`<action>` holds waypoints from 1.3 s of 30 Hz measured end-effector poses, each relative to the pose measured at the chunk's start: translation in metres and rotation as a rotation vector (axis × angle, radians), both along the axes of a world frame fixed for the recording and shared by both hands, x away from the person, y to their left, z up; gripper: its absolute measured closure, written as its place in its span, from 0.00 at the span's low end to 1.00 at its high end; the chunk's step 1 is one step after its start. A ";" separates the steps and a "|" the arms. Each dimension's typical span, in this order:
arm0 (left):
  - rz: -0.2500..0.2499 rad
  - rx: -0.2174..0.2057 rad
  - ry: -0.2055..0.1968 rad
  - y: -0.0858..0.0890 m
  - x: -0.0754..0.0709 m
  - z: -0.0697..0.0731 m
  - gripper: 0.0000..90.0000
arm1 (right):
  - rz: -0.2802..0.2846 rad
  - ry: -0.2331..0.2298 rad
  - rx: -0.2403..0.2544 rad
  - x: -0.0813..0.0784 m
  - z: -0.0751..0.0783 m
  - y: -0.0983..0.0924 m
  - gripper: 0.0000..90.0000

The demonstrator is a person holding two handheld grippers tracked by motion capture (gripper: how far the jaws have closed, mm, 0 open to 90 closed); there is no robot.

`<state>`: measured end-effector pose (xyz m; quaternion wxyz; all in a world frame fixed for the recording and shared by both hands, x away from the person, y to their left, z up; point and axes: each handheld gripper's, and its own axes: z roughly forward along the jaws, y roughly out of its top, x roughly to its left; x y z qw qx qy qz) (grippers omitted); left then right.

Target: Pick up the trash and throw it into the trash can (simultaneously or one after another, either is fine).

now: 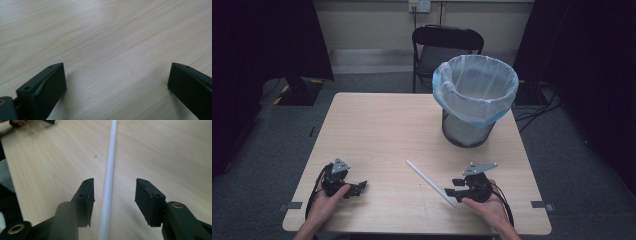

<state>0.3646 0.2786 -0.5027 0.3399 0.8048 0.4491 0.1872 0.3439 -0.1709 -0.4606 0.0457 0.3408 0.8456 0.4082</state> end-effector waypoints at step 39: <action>-0.001 0.002 0.000 0.000 0.000 0.000 0.01 | 0.037 -0.046 -0.218 -0.026 -0.020 0.019 0.88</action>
